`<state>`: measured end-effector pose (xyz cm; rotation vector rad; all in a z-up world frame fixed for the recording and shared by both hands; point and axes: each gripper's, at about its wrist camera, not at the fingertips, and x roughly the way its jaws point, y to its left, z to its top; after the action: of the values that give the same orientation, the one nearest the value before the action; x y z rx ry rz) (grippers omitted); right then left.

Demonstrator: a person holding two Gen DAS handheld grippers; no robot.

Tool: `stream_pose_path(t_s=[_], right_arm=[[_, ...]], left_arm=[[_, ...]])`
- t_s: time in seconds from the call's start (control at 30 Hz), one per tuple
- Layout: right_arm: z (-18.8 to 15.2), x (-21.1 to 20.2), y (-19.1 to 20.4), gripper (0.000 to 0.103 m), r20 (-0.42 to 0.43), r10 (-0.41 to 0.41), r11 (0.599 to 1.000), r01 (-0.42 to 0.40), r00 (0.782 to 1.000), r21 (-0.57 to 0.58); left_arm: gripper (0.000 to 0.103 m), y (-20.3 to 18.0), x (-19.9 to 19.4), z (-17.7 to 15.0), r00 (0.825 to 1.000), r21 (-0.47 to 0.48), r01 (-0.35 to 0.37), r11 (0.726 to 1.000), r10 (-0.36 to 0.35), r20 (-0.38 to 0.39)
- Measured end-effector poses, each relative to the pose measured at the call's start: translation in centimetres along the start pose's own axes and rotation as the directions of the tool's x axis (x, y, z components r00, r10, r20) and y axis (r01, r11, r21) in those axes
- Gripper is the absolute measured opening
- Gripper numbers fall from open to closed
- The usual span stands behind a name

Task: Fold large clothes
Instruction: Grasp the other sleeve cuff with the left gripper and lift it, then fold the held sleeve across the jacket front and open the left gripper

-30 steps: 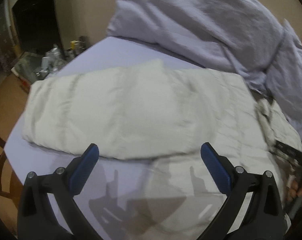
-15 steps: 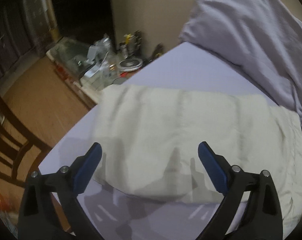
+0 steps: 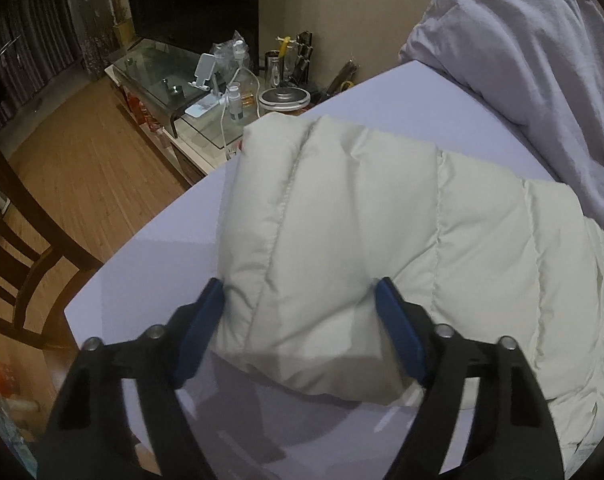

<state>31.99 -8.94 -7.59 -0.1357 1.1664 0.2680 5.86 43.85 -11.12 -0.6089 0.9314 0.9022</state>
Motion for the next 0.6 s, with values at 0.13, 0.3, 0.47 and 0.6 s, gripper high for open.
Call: stream_pose_path(t_s=[0.13,0.3,0.47,0.6], right_arm=[[-0.4,-0.1,-0.1,0.083,-0.002,0.008,1.0,-0.008,1.0,-0.001],[-0.8,-0.5,-0.6,0.083,0.001,0.014,1.0,-0.014,1.0,0.01],[-1.2,-1.5,-1.4,0.083,0.02,0.017,1.0,-0.018,1.0,0.023],[-1.6,-2.4,-2.1,0.083,0.038,0.019,0.999,-0.02,0.999,0.036]], left_arm=[[0.041,0.1,-0.7,-0.3,1.0,-0.04,0.007,0.999,-0.006,0.017],[0.016,-0.1,-1.7,-0.2,0.999,-0.073,0.051,0.996,-0.05,0.02],[0.01,-2.0,-4.5,0.4,0.994,-0.051,0.089,0.995,-0.086,0.069],[0.009,-5.1,-8.2,1.4,0.977,0.003,0.162,0.987,-0.161,0.138]])
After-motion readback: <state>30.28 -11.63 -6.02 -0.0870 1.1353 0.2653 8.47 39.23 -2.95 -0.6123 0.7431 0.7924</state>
